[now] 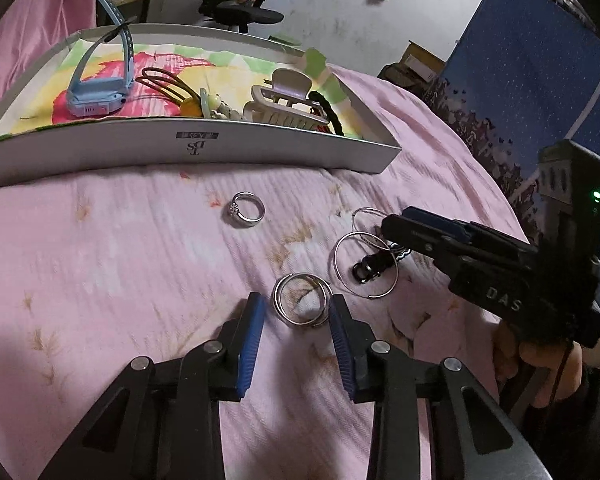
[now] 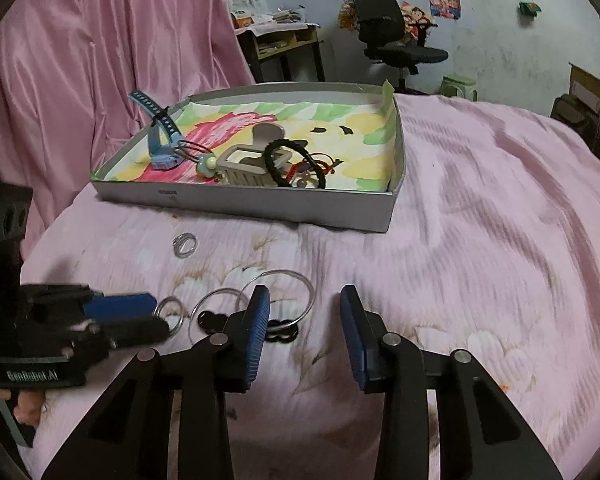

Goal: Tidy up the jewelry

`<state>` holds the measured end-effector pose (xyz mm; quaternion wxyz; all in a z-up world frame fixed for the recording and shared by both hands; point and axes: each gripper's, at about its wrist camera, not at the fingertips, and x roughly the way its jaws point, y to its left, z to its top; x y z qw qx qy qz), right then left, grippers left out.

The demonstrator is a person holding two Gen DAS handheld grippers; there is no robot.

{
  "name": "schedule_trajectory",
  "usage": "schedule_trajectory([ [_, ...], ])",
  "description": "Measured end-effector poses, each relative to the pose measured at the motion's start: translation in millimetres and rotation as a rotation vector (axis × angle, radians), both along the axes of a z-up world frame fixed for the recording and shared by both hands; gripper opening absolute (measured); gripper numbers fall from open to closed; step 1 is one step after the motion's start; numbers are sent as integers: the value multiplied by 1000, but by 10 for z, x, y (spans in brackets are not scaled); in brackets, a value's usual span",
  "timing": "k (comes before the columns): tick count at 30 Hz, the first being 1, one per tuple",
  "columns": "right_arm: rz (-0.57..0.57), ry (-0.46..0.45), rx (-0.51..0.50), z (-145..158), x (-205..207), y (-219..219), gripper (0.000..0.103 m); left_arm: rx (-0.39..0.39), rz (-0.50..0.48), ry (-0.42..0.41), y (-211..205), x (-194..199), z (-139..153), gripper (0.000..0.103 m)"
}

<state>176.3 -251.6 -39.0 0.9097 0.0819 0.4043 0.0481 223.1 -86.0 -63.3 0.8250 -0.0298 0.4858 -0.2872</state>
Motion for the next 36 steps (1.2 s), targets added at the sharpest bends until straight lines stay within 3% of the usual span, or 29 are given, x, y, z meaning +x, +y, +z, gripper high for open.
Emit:
schedule_trajectory([
  [4,-5,31,25,-74,87,-21,32,-5,5,4,11,9,-16,26],
  [9,17,47,12,-107,101,33,23,-22,16,23,63,27,-52,11],
  [12,29,54,15,-122,103,54,18,-34,27,31,87,36,-67,7],
  [18,20,47,22,-123,92,52,4,-40,31,26,88,33,-74,5],
  [27,3,-20,57,-39,40,-12,3,-54,45,8,116,10,-49,4],
  [36,15,-150,72,148,-41,-2,3,-75,85,-27,203,-11,57,4],
])
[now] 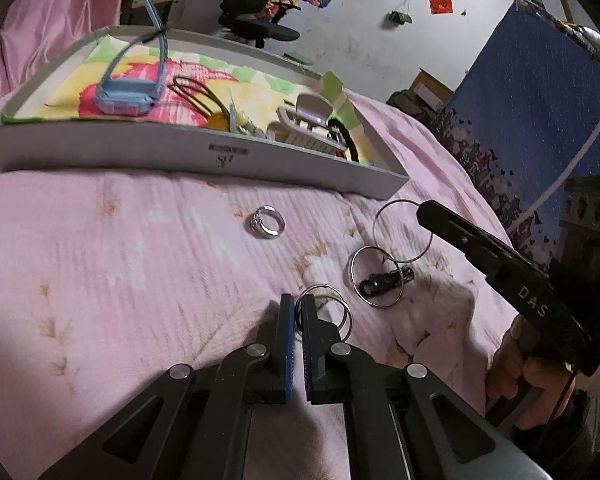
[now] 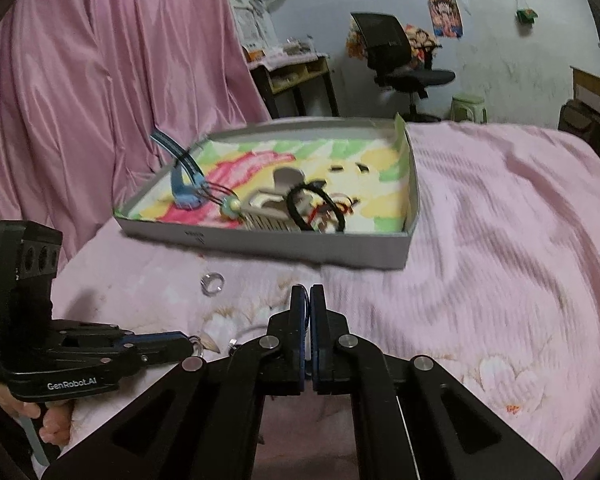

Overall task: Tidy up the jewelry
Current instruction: 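Carry the silver rings into the tray with the left tool while the right tool moves there too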

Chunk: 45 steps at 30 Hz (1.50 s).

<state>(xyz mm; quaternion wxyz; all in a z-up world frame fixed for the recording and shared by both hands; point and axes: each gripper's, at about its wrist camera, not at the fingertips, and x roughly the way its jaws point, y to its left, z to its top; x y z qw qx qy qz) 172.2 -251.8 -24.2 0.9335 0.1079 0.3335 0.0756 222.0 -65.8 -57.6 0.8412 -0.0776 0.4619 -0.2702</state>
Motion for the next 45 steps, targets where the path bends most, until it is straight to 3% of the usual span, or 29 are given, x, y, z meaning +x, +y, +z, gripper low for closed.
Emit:
schedule_trajectory([
  [22,103,-299,-60,486,-297,279,2,-71,142,-141,350,101,508,4],
  [29,118,-361,-83,559,-169,446,2,-91,212,-218,369,404,753,4],
  [37,20,-408,-94,598,235,383,2,-24,261,-252,268,828,748,4],
  [45,-88,-348,-115,506,497,159,2,14,271,-210,152,1032,510,4],
])
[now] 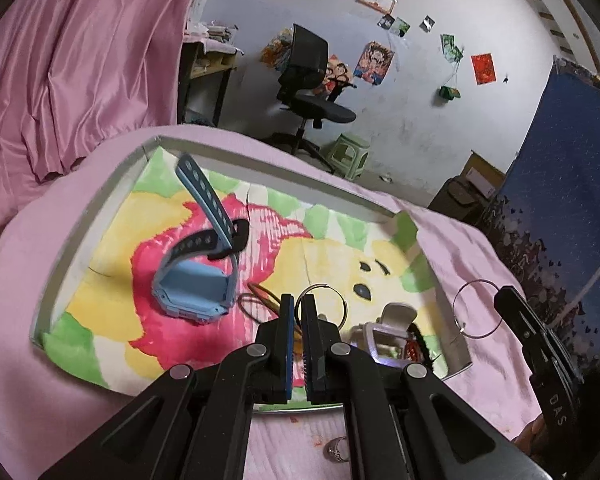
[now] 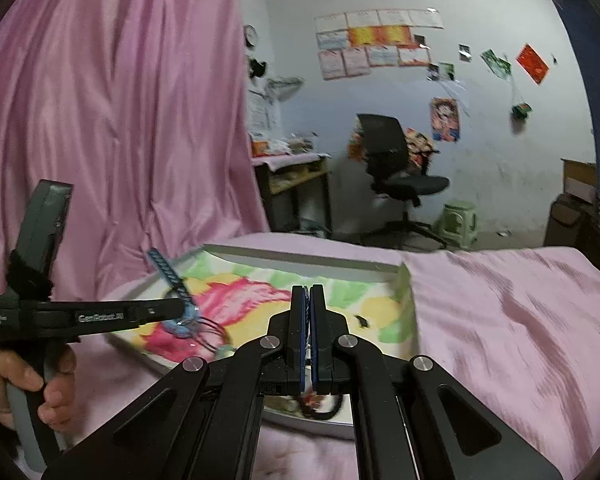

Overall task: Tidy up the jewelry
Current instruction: 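Carry the silver rings into the tray with the left tool while the right tool moves there too, then open both tools over the tray to release the rings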

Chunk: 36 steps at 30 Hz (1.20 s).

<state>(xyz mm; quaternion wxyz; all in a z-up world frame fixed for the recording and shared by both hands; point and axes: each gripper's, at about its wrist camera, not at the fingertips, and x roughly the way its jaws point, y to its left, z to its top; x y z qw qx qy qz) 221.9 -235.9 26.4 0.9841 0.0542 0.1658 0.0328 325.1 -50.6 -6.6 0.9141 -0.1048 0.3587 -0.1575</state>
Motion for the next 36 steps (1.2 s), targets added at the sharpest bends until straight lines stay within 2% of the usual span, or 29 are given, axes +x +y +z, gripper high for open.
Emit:
schedule_trajectory([
  [5,-25,76,13,-132,111,-79,2,53,0,33,-67,14,-125,4],
  [11,-12,174,3,-289,203,-39,2,52,2,69,-46,29,-203,4],
  [23,25,250,-7,-395,266,9,3,60,5,83,-51,-10,-225,5],
  [26,32,263,-5,-410,273,17,3,52,5,78,-31,-46,-214,11],
  [28,35,266,-6,-408,261,27,3,43,2,73,-16,-84,-204,23],
  [31,36,267,-7,-401,248,31,3,34,3,57,5,-144,-177,33],
  [36,28,254,3,-379,207,28,3,26,23,41,61,-243,-115,40],
])
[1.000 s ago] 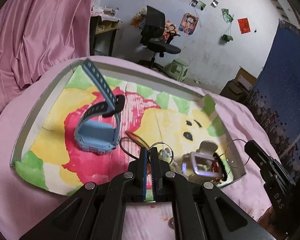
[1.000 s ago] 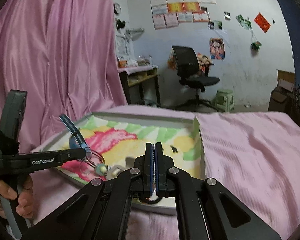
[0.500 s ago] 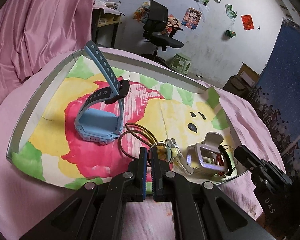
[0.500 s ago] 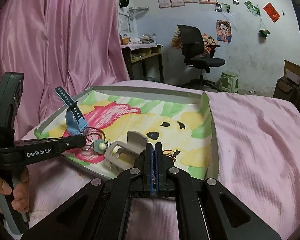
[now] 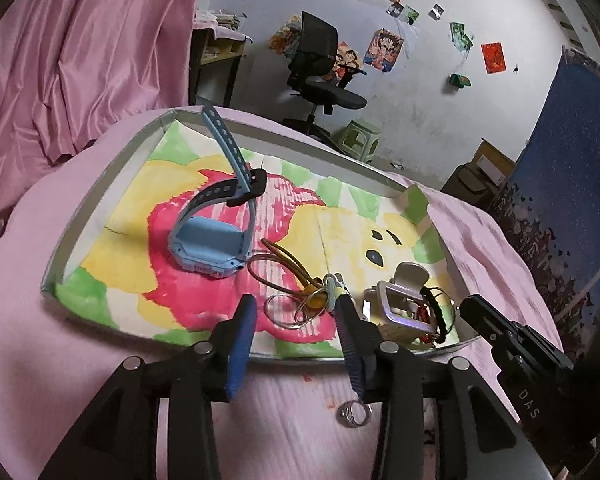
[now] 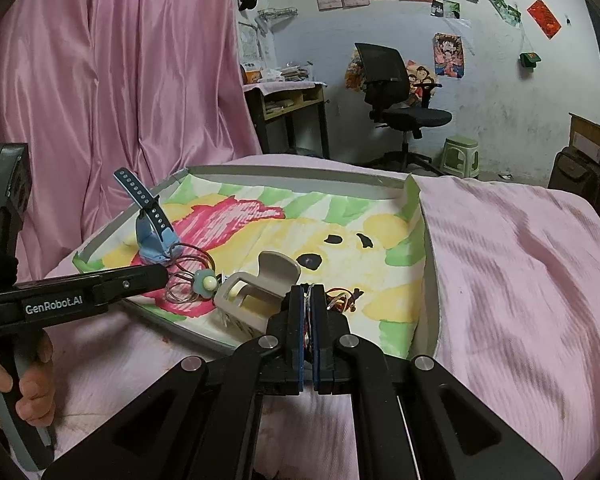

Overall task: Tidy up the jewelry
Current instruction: 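Open both tools over the tray to release the rings, then move both tools back toward the black beaded hair tie and single silver ring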

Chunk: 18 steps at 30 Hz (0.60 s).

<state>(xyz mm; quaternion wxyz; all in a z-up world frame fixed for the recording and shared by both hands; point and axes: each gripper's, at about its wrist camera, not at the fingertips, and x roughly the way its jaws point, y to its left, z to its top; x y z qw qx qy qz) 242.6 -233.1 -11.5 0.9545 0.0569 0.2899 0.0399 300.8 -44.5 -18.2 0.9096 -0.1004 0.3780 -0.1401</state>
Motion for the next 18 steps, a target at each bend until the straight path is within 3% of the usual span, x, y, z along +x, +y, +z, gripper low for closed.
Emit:
schedule_trajectory([
  [5,-12,-25,7,57,-122,-19,4,8,27,-47,72,-171,105,61],
  [7,-15,-39,8,88,-187,-20,11,13,32,-62,93,-228,140,63],
  [9,-17,-51,12,110,-234,-26,36,24,38,-76,113,-304,179,66],
  [16,-18,-123,28,263,-491,-45,40,54,66,-145,195,-566,305,83],
  [18,-20,-145,34,303,-576,-50,52,61,72,-165,213,-652,335,89],
])
